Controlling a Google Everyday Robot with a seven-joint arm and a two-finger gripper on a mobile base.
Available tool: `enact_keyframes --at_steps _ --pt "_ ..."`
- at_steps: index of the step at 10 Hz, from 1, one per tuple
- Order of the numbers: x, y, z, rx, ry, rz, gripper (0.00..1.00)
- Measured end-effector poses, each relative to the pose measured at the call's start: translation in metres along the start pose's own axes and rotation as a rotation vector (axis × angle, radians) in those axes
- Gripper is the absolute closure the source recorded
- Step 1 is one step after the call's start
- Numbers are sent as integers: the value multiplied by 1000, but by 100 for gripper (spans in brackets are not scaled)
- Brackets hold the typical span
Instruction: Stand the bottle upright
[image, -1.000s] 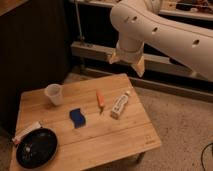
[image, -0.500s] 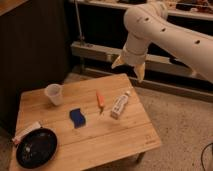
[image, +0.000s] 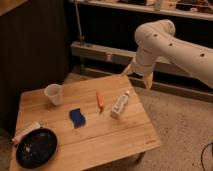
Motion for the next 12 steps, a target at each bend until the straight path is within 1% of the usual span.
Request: enact_keyframes --at_steps 2,3,4,5,6,10,11,12 --pt "3 3 21 54 -12 29 20" --pt "8 -1 26 83 -13 41 20" --pt "12 -15 33 110 -15 49 20" --pt "16 -31 41 126 -24 54 20" --pt "17 -43 48 130 -36 50 20" --pt "18 -41 48 128 -34 54 20" --pt "18 -42 48 130 -34 53 20" --pt "20 -40 48 140 -23 64 20"
